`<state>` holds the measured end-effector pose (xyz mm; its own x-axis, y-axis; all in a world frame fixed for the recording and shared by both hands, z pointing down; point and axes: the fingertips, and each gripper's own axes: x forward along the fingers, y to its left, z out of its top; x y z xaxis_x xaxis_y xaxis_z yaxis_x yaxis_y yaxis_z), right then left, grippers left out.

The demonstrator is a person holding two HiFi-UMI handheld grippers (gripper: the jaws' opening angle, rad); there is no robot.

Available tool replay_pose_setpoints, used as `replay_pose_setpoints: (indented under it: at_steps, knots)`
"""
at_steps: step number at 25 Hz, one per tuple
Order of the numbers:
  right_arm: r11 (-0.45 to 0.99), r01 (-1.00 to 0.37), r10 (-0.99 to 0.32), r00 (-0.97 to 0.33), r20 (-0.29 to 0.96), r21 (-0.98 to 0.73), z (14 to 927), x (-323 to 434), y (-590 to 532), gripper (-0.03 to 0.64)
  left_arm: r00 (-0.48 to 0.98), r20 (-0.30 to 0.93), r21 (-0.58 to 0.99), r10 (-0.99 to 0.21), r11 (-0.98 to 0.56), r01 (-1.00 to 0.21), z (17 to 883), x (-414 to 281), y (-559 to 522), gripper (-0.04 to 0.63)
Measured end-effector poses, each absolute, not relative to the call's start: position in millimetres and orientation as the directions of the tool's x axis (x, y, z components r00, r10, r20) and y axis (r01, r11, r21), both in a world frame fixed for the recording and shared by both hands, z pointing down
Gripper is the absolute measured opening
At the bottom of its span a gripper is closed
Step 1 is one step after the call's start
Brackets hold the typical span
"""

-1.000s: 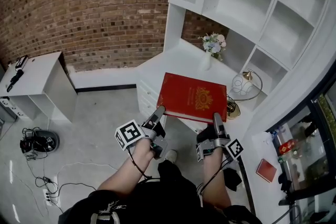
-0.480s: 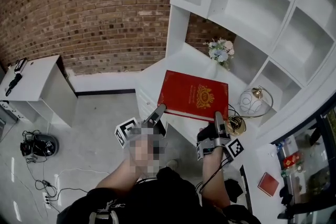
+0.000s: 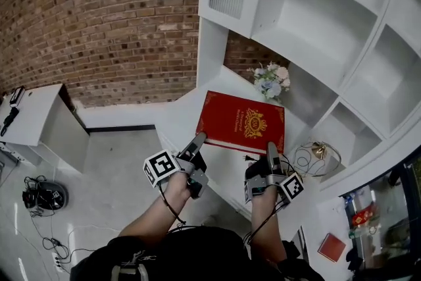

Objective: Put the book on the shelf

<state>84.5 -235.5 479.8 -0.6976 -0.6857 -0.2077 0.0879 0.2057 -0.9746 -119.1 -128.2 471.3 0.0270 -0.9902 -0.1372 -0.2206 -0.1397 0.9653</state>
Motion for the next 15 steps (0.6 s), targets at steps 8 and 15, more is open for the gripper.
replay_pose_setpoints:
  at_steps: [8, 15]
  knots:
    - [0.189, 0.086, -0.706, -0.68, -0.196, -0.978, 484.9, 73.4, -317.5, 0.262, 0.034, -0.147, 0.964, -0.989, -0.151, -0.218, 466.6, -135.6, -227.1, 0.232]
    - [0.175, 0.088, -0.724, -0.664, -0.189, -0.981, 479.9, 65.4, -346.6, 0.262, 0.04, -0.124, 0.971, -0.992, -0.129, -0.203, 477.1, -138.6, -260.9, 0.232]
